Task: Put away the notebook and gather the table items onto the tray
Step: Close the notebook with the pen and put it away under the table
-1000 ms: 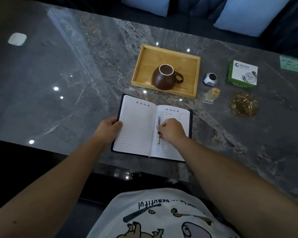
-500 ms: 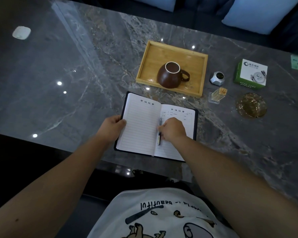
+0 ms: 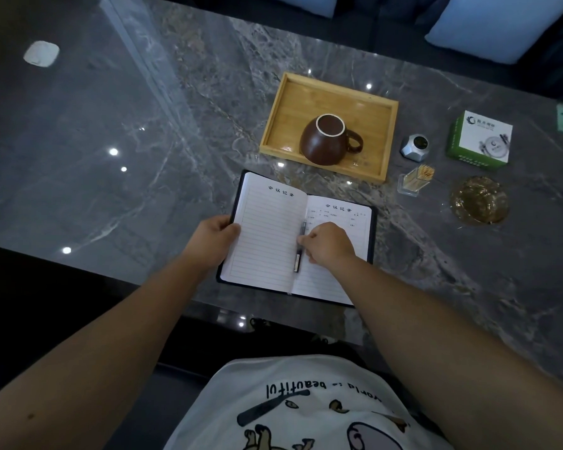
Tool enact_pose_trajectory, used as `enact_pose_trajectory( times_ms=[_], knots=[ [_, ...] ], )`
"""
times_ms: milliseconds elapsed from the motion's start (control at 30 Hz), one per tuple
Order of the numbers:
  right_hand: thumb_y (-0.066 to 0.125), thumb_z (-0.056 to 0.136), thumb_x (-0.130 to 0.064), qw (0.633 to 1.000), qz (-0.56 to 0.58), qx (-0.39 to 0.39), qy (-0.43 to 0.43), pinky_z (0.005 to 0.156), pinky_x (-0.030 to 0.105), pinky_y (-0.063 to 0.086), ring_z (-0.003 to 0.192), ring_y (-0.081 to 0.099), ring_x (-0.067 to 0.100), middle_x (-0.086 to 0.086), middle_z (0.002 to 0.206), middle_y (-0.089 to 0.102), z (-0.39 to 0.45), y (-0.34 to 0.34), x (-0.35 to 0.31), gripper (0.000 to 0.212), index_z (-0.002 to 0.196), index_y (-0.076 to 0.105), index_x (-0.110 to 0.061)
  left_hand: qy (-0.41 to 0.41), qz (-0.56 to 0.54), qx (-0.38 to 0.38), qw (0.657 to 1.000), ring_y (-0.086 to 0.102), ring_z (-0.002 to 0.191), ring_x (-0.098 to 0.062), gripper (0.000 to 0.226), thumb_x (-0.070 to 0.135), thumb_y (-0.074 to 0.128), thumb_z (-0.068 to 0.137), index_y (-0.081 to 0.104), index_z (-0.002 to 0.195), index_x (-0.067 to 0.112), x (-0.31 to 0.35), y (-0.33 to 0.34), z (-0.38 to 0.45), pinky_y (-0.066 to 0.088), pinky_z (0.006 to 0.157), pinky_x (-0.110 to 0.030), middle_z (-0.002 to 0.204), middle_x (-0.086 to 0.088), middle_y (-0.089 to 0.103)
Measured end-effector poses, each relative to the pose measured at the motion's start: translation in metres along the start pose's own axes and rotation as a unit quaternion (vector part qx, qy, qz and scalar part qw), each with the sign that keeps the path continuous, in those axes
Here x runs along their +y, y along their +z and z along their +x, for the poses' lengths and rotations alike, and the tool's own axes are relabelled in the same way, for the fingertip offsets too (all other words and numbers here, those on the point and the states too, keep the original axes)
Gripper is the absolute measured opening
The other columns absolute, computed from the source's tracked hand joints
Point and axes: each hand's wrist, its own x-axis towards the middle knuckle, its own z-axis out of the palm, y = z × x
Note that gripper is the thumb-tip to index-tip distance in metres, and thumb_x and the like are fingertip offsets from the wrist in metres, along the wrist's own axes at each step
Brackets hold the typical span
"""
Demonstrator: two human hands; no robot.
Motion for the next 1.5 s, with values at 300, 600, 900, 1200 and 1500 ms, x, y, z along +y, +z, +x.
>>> enact_pose_trajectory(
  times_ms=[300, 600, 900, 1200, 1500],
  knots=[
    [0.062, 0.086, -0.044, 1.000, -0.015, -0.002, -0.021, 0.066, 0.038, 0.049, 0.065, 0.061, 0.029, 0.012, 0.067, 0.058, 0.001, -0.004, 0.012, 0.042, 0.062, 0.047, -0.013, 0.025, 0.003, -0.007, 1.000, 0.070, 0.079, -0.008, 0.021, 0.020, 0.051, 0.090, 0.071, 0.093, 0.026, 0.014, 0.002, -0.011, 0.052, 0.067, -0.023, 0.090, 0.006, 0.074],
    [0.053, 0.092, -0.035, 0.982, -0.166, 0.072, -0.056, 0.073, 0.035, 0.050, 0.087, 0.062, 0.025, 0.003, 0.093, 0.068, -0.014, -0.038, 0.073, 0.020, 0.098, 0.060, -0.018, 0.070, 0.024, -0.012, 0.997, 0.069, 0.075, -0.003, 0.016, 0.027, 0.055, 0.089, 0.066, 0.088, 0.037, 0.033, 0.012, -0.022, 0.050, 0.060, -0.018, 0.083, 0.017, 0.073],
    [0.048, 0.089, -0.059, 0.950, -0.293, 0.097, -0.050, 0.086, 0.042, 0.050, 0.115, 0.051, 0.033, 0.015, 0.138, 0.041, -0.026, -0.064, 0.144, 0.070, 0.146, 0.028, -0.024, 0.112, 0.102, 0.000, 0.989, 0.066, 0.078, -0.010, 0.010, 0.029, 0.055, 0.089, 0.062, 0.095, 0.030, 0.054, 0.038, -0.031, 0.051, 0.062, -0.029, 0.089, 0.007, 0.068],
    [0.036, 0.085, -0.071, 0.924, -0.364, 0.096, -0.068, 0.112, 0.050, 0.023, 0.142, 0.014, 0.036, 0.010, 0.155, 0.021, -0.021, -0.068, 0.157, 0.075, 0.148, 0.018, -0.035, 0.134, 0.167, -0.015, 0.977, 0.059, 0.078, 0.000, 0.014, 0.039, 0.054, 0.090, 0.056, 0.102, 0.030, 0.074, 0.080, -0.045, 0.046, 0.057, -0.022, 0.090, 0.017, 0.060],
    [0.038, 0.085, -0.071, 0.932, -0.342, 0.097, -0.067, 0.113, 0.051, 0.021, 0.143, 0.009, 0.035, 0.007, 0.157, 0.017, -0.019, -0.067, 0.159, 0.075, 0.148, 0.017, -0.037, 0.188, 0.226, -0.029, 0.955, 0.050, 0.113, -0.018, 0.055, 0.042, 0.054, 0.088, 0.042, 0.135, 0.016, 0.081, 0.153, -0.051, 0.040, 0.093, -0.031, 0.127, -0.003, 0.048]
  ],
)
